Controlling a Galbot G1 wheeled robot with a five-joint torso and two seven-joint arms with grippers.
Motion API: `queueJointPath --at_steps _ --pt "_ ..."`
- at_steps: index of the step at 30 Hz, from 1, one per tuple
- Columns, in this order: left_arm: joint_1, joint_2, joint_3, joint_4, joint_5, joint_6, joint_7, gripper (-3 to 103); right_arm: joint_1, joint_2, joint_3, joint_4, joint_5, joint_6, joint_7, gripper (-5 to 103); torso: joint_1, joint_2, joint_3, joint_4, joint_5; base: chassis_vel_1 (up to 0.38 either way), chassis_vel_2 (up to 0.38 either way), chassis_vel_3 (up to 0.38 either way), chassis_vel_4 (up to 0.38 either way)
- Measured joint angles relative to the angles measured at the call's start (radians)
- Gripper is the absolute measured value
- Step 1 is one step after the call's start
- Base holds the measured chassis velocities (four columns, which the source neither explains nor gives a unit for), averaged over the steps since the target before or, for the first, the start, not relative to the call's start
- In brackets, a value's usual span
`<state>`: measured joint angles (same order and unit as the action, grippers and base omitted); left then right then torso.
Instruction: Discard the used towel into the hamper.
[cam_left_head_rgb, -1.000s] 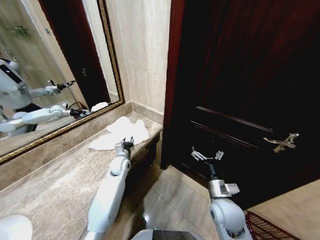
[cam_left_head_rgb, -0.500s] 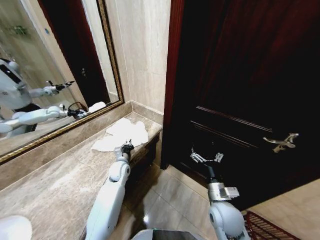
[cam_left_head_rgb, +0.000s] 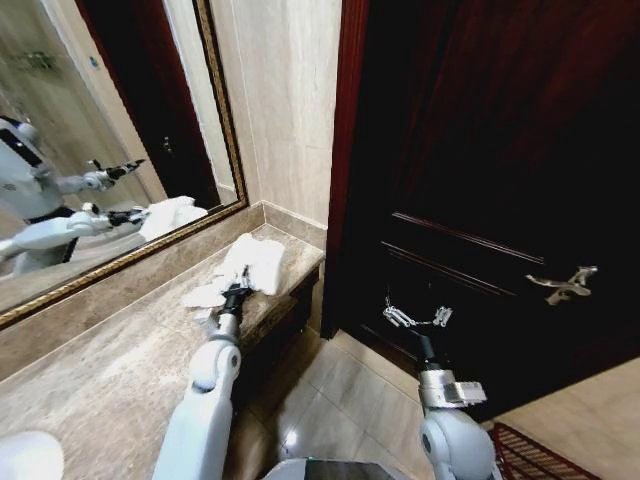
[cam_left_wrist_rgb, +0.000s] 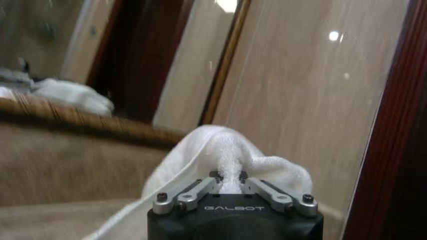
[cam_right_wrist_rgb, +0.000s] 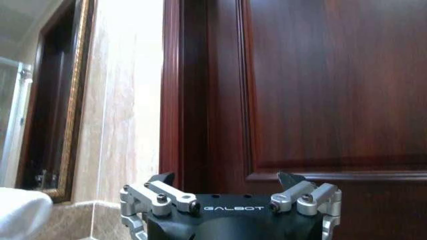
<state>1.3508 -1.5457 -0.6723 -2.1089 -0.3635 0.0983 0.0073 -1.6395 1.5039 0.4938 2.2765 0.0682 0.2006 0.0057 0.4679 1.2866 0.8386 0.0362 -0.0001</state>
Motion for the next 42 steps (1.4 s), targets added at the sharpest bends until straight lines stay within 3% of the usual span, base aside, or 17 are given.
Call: queueJointPath --at_steps 1,5,12,19,23,42 --pt "0.000 0.000 0.000 0.000 0.000 0.000 0.000 6 0.000 0.000 0.000 0.000 0.000 0.000 0.000 100 0.000 0.000 0.000 0.0000 0.0000 0.000 0.000 0.000 0.000" --pt "0.128 -0.044 -0.061 -0.178 0.048 -0.018 0.058 6 -0.005 0.002 0.000 0.008 0.027 0.038 -0.027 100 0.000 0.000 0.000 0.0001 0.0000 0.000 0.000 0.000 0.000" --pt "0.322 -0.064 -0.065 -0.354 0.099 -0.029 0.082 6 -0.017 0.028 -0.002 0.009 0.033 0.080 -0.036 100 0.000 0.000 0.000 0.0002 0.0003 0.000 0.000 0.000 0.000" --pt "0.417 -0.064 -0.046 -0.397 0.131 -0.044 0.083 6 -0.009 0.051 0.004 0.001 0.014 0.097 -0.041 100 0.000 0.000 0.000 -0.0001 0.0001 0.000 0.000 0.000 0.000" --pt "0.495 -0.064 -0.008 -0.402 0.196 -0.075 0.085 6 0.021 0.081 0.021 -0.032 -0.027 0.131 -0.043 100 0.000 0.000 0.000 0.0001 0.0002 0.000 0.000 0.000 0.000" --pt "0.487 -0.063 -0.001 -0.385 0.211 -0.096 0.088 6 0.013 0.087 0.017 0.021 -0.037 0.126 -0.047 100 0.000 0.000 0.000 0.0000 0.0001 0.002 -0.003 -0.002 0.002"
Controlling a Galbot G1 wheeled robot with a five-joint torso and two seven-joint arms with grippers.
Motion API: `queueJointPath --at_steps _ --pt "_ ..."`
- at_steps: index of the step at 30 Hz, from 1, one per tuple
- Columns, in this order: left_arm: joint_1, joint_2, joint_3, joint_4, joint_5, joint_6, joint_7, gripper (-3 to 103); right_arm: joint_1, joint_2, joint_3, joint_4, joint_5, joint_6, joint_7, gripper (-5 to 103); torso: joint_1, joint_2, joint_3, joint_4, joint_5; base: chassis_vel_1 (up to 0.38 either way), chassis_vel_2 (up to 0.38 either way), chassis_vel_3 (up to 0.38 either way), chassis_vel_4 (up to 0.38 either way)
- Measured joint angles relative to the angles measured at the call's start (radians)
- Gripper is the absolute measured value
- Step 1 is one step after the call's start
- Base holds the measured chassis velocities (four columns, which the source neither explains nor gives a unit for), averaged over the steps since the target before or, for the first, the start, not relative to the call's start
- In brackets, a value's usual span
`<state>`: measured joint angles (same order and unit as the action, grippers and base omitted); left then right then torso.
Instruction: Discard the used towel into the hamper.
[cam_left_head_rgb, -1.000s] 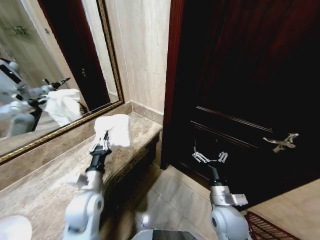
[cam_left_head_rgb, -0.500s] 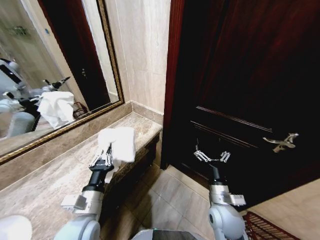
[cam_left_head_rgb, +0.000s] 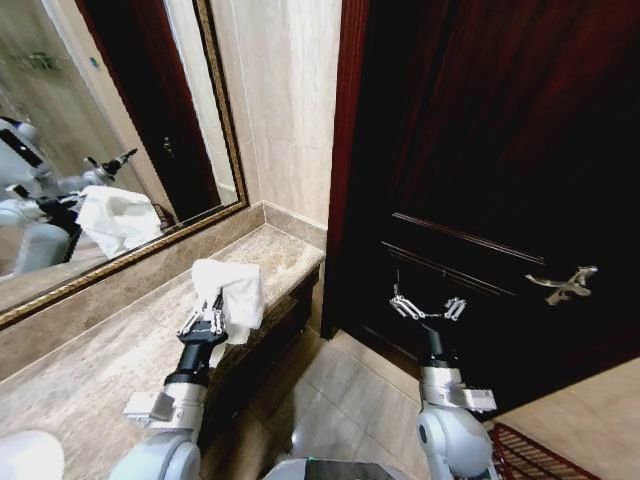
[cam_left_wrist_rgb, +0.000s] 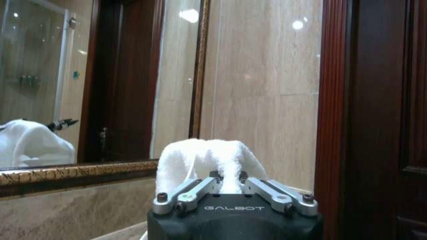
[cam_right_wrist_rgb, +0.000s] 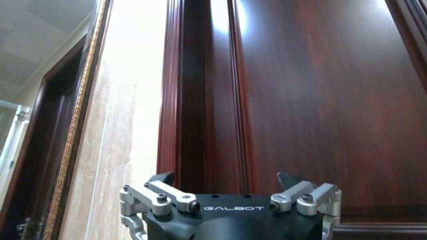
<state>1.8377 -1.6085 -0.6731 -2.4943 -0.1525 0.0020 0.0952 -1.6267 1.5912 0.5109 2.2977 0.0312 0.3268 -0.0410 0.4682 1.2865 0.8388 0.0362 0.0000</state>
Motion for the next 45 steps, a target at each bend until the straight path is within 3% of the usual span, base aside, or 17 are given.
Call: queueJointPath --at_steps 17,45 --pt "-0.004 0.000 0.011 0.007 0.004 -0.005 0.008 6 -0.018 -0.004 0.003 0.012 0.001 0.007 0.001 100 -0.001 0.000 0.000 0.0002 0.0001 0.122 -0.131 -0.122 0.123" --pt "-0.041 0.000 0.041 0.101 0.051 -0.033 0.039 6 -0.036 -0.018 0.006 0.021 0.012 0.039 0.002 100 0.000 0.000 0.000 0.0000 0.0000 0.017 -0.017 -0.017 0.018"
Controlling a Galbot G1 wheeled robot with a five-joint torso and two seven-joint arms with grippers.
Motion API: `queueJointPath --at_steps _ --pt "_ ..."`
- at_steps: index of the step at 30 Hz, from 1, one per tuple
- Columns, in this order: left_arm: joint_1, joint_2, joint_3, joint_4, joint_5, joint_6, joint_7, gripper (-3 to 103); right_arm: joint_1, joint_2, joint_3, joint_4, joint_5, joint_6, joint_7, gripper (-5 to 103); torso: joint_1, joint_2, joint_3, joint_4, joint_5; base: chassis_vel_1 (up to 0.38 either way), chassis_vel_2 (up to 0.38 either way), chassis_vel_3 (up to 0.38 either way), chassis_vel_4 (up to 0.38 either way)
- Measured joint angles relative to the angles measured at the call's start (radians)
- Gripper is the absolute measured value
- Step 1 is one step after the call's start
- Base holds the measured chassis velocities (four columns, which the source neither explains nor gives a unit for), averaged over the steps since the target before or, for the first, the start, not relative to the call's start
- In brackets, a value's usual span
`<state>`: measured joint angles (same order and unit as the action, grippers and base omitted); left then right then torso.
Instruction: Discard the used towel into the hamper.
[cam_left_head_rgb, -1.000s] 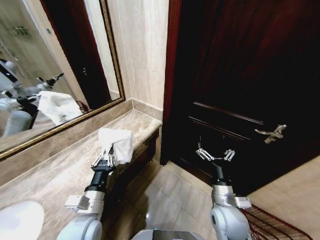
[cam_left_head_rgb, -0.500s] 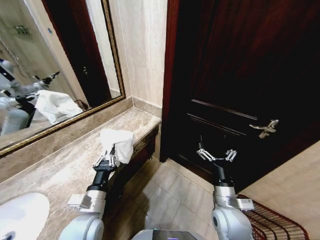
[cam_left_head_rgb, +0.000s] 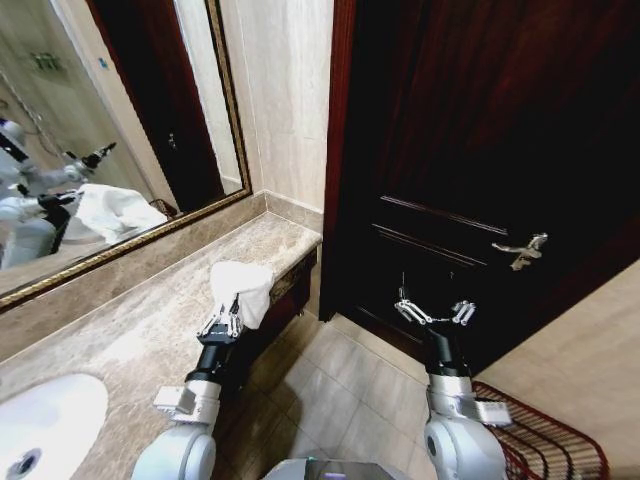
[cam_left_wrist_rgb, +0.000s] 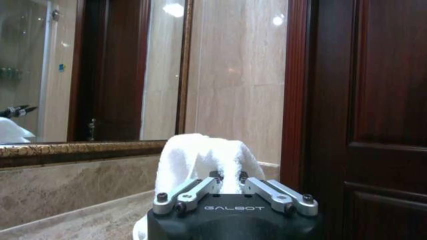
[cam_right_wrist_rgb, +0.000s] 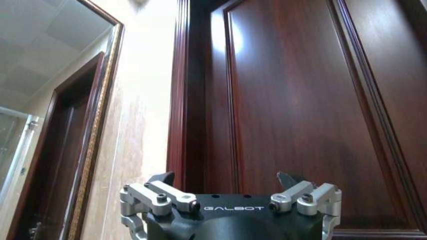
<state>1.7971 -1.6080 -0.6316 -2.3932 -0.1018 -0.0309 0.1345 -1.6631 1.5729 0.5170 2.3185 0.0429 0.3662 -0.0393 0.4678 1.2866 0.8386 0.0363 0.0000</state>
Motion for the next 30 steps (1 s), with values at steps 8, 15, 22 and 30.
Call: queueJointPath --at_steps 8,15,22,30 --pt "-0.018 0.000 0.035 0.047 0.053 -0.014 0.020 6 -0.005 0.000 -0.003 -0.010 -0.005 0.011 -0.001 100 0.000 0.000 0.000 0.0000 -0.0001 0.000 0.000 0.000 0.000" --pt "-0.022 0.000 0.070 0.051 0.058 -0.023 0.032 6 -0.035 -0.007 -0.001 -0.012 -0.004 0.040 -0.010 100 0.000 0.000 0.000 0.0000 0.0001 0.000 0.000 0.000 0.000" --pt "-0.019 0.000 0.103 0.051 0.068 -0.026 0.037 6 -0.049 -0.013 0.001 -0.011 0.012 0.063 -0.007 100 0.000 0.000 0.000 0.0000 -0.0001 -0.035 -0.046 -0.047 -0.042" --pt "-0.011 0.000 0.114 0.047 0.066 -0.029 0.047 6 -0.041 -0.013 0.003 -0.008 0.009 0.079 -0.006 100 0.000 0.000 0.000 0.0000 -0.0001 -0.073 -0.081 -0.081 -0.078"
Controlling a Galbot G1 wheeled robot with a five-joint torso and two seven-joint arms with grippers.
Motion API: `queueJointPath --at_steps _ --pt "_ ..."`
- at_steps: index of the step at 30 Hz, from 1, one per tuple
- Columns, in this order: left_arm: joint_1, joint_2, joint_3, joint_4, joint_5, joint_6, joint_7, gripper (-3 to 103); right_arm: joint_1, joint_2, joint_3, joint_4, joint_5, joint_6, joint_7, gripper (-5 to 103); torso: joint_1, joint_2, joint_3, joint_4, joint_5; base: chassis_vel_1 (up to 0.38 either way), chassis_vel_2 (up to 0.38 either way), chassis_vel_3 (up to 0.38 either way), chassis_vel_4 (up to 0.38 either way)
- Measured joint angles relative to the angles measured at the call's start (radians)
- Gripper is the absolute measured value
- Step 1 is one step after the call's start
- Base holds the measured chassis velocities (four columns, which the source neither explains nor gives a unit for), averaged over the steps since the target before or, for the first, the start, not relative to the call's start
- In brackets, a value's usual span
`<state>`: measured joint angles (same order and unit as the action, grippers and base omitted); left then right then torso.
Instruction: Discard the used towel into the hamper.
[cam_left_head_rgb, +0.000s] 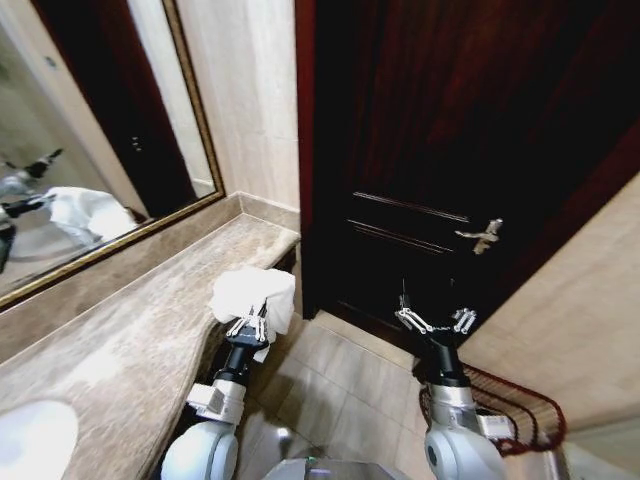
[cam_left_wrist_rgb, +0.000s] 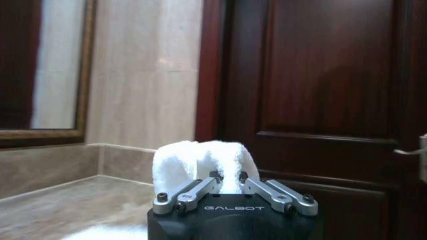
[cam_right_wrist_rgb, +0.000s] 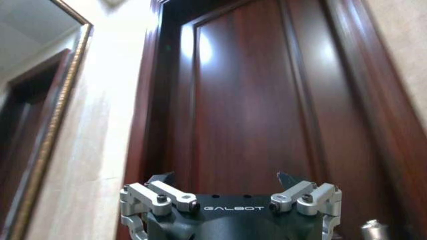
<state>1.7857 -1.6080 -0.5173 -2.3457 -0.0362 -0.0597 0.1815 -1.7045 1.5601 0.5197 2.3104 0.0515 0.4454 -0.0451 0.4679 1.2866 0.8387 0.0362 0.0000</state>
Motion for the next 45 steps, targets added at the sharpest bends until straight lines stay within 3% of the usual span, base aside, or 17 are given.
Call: queueJointPath --at_steps 45 --pt "-0.021 0.000 -0.001 0.049 -0.005 0.003 0.019 6 0.024 0.001 0.003 0.021 -0.055 -0.008 0.061 100 0.000 0.000 0.000 0.0000 0.0000 -0.121 -0.122 -0.121 -0.123"
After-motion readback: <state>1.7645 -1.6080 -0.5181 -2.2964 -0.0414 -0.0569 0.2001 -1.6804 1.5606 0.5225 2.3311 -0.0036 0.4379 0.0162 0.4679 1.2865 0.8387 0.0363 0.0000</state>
